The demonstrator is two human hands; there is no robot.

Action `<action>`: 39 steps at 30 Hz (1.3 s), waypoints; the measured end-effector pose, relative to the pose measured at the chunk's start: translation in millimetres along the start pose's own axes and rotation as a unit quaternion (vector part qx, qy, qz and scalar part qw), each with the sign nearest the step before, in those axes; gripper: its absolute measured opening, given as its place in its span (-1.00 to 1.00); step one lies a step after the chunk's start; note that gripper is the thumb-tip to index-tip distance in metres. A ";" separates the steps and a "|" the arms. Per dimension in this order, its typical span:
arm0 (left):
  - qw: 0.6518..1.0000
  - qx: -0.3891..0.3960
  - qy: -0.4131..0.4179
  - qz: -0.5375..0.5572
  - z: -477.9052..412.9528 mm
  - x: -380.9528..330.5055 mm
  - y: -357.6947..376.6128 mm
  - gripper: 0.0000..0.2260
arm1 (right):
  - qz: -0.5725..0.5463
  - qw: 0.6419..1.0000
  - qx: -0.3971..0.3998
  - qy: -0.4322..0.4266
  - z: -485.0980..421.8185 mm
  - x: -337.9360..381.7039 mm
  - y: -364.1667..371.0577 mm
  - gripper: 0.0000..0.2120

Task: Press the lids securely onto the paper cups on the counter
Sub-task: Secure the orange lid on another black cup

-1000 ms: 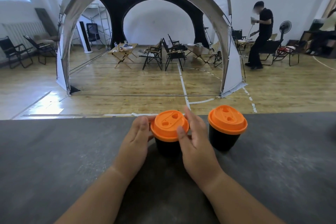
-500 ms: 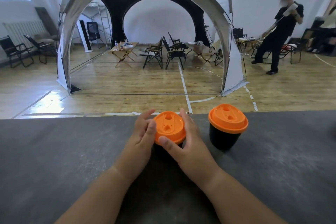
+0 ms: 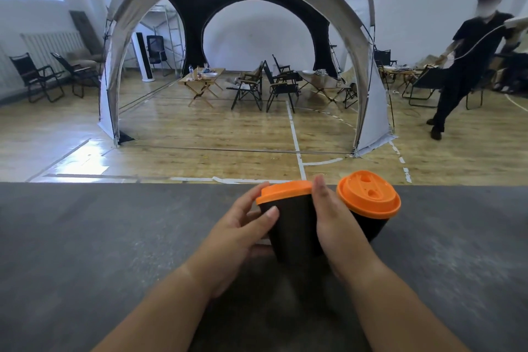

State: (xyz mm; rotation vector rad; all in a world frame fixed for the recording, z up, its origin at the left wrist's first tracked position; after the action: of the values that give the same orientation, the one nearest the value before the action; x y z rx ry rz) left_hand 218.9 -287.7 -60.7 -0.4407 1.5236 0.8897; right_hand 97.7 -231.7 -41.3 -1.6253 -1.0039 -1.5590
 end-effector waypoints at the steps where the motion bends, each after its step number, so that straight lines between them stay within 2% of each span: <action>1: 1.000 -0.011 0.004 0.004 -0.8 -1.3 -1.8 -0.44 | -0.015 1.000 0.007 0.005 0.0 -1.5 2.2 -0.45; 3: 0.999 -0.032 0.012 0.001 -1.7 -5.1 -5.1 -0.39 | -0.007 1.000 0.002 -0.013 -0.3 -1.3 2.9 -0.40; 5: 0.999 -0.044 -0.001 -0.002 -1.6 -2.8 -7.4 -0.37 | -0.019 0.999 -0.019 -0.031 -0.1 0.5 0.8 -0.43; 8: 0.997 0.005 -0.060 0.046 0.5 7.5 1.8 -0.38 | -0.123 0.992 -0.027 0.005 -3.3 -11.8 2.5 -0.41; 10: 0.992 0.037 -0.081 0.085 1.0 9.6 6.6 -0.42 | -0.149 0.987 -0.031 0.044 -4.6 -20.0 5.8 -0.40; 12: 0.993 0.032 -0.073 0.090 -0.8 8.1 5.6 -0.45 | -0.140 0.988 -0.031 0.054 -5.7 -25.0 7.1 -0.40; 15: 0.998 -0.018 -0.046 0.044 -3.0 6.1 -1.4 -0.38 | -0.111 0.993 -0.024 0.018 -3.6 -18.3 4.4 -0.34; 18: 0.998 -0.016 -0.044 0.030 -2.1 7.0 0.2 -0.36 | -0.057 0.998 -0.030 -0.029 -2.3 -5.3 -0.4 -0.44; 21: 0.995 0.028 -0.067 0.071 -1.0 8.0 6.5 -0.46 | -0.114 0.992 -0.047 -0.012 -6.8 -10.2 -3.9 -0.53; 25: 0.999 0.000 -0.036 0.039 -3.6 5.0 -0.8 -0.33 | -0.158 0.987 -0.020 0.033 -9.3 -19.0 1.6 -0.51; 27: 0.999 -0.031 -0.008 0.001 -3.3 -0.9 -4.9 -0.27 | -0.107 0.994 -0.026 0.014 -7.5 -16.0 0.5 -0.43; 29: 0.997 -0.047 0.009 -0.060 -2.7 -3.6 -7.5 -0.22 | 0.002 0.998 -0.045 -0.034 -5.3 -9.6 -3.6 -0.32; 30: 0.997 -0.045 0.008 -0.066 -2.4 -2.6 -6.4 -0.23 | 0.026 0.997 -0.053 -0.051 -4.4 -7.2 -4.4 -0.33; 33: 0.998 0.000 -0.046 0.034 -2.5 7.5 3.2 -0.41 | -0.072 0.996 -0.054 -0.028 -6.4 -13.1 -2.2 -0.41; 35: 0.995 0.014 -0.058 0.076 -3.0 8.2 4.9 -0.46 | -0.124 0.991 -0.040 -0.011 -8.1 -17.3 0.8 -0.42; 39: 0.998 -0.033 -0.026 0.050 -5.1 3.3 -3.8 -0.34 | -0.103 0.994 -0.021 -0.019 -2.2 -10.5 3.9 -0.39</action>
State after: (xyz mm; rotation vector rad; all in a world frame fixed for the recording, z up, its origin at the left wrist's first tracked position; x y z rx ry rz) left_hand 217.8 -293.2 -65.2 -0.3884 1.4824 1.0238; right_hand 100.2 -236.4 -51.5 -1.6267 -1.1976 -1.6998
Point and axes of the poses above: each hand's wrist, its own z-axis away from the middle knuckle, its own y-axis out of the palm, x = y × z, the point moved 9 cm from there along -z, towards the middle knuckle, and after that the axes turned 3 degrees about -x, right-handed, at the moved point
